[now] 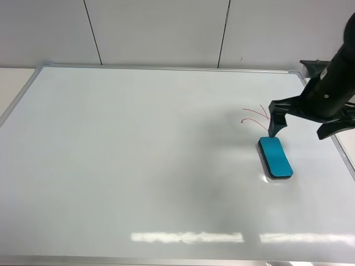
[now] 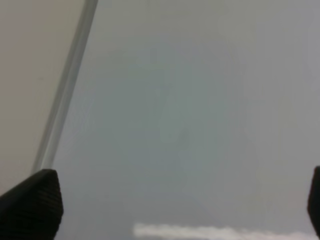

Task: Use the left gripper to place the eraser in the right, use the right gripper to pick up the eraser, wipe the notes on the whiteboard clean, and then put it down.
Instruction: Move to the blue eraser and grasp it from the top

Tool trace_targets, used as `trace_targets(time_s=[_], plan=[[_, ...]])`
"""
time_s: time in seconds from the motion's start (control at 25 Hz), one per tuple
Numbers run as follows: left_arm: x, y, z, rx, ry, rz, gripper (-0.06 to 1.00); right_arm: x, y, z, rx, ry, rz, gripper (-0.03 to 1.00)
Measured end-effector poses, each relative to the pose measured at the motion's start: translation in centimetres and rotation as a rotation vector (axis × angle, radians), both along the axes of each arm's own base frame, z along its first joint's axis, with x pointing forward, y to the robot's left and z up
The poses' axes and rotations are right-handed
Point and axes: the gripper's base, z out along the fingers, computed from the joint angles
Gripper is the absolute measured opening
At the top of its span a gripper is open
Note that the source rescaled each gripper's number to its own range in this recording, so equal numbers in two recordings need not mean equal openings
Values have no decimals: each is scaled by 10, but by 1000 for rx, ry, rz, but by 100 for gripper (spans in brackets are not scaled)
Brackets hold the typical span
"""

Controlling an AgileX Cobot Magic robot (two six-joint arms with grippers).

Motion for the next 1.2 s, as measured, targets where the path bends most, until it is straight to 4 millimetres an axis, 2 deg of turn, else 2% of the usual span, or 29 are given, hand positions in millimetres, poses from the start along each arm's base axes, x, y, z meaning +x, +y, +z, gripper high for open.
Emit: trace_targets(time_s=[0.2, 0.52, 0.92, 1.2], plan=[[0, 0, 0, 0, 0, 0, 100, 4, 13, -29, -22, 86, 36, 100], [0, 0, 0, 0, 0, 0, 100, 2, 13, -47, -20, 43, 39, 100], [0, 0, 0, 0, 0, 0, 100, -4, 12, -60, -1, -26, 37, 100], [0, 0, 0, 0, 0, 0, 100, -4, 12, -61, 0, -27, 37, 100]])
